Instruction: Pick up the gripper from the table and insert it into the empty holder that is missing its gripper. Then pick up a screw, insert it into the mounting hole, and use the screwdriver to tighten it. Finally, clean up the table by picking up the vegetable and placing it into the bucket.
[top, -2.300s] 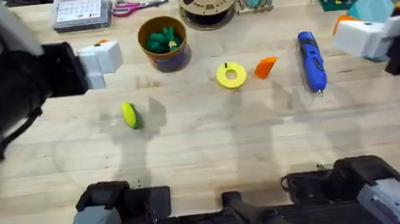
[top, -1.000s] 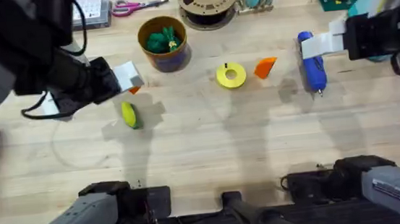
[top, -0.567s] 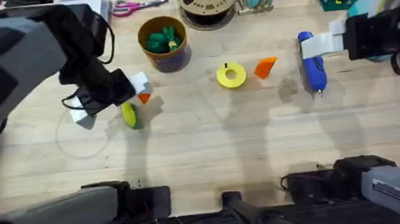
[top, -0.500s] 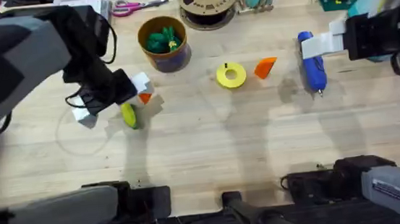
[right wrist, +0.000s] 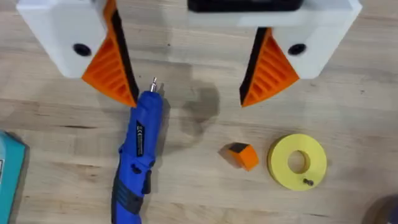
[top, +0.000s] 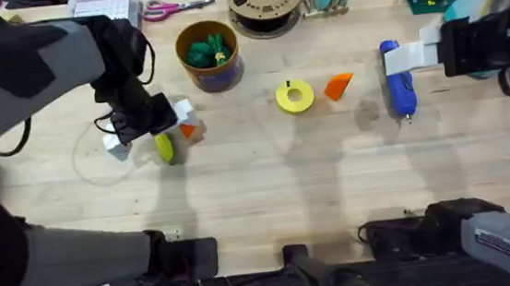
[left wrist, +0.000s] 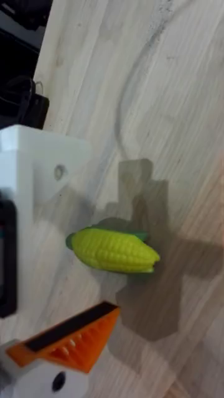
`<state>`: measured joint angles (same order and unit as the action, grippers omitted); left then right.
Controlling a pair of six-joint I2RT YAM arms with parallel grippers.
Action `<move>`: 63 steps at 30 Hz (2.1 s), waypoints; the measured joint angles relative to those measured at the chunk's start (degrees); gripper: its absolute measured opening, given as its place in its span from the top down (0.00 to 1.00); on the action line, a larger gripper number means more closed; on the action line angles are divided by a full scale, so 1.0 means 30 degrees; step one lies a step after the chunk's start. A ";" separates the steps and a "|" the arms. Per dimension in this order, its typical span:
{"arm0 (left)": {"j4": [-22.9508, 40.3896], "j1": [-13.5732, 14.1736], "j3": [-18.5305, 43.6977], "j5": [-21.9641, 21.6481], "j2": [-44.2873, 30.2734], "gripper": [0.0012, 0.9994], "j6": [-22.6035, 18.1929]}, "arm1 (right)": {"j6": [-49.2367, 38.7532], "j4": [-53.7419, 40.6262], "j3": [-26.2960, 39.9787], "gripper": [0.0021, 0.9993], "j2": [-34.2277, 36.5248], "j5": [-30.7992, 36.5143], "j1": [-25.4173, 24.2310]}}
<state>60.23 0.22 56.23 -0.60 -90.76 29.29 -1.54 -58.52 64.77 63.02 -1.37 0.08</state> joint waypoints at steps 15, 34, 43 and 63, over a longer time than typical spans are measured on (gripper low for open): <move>0.0058 -0.0158 0.0000 0.0226 0.0001 1.00 -0.0477 | 0.0000 0.0000 0.0000 0.00 -0.0006 0.0000 0.0000; 0.1549 -0.0158 0.1273 0.0211 0.3862 1.00 -0.0769 | 0.0000 0.0000 0.0000 0.00 -0.0006 0.0000 0.0000; 0.4728 -0.0158 0.4923 0.0211 0.7389 1.00 -0.2250 | 0.0000 -0.0007 0.0000 0.00 -0.0006 0.0000 0.0000; 0.6455 -0.0158 0.7533 0.0204 0.8167 0.73 -0.3471 | 0.0000 -0.0015 0.0000 0.00 -0.0006 0.0000 0.0000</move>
<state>79.59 -0.25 78.83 0.01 -66.26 18.87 -1.54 -58.57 64.77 63.00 -1.37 0.08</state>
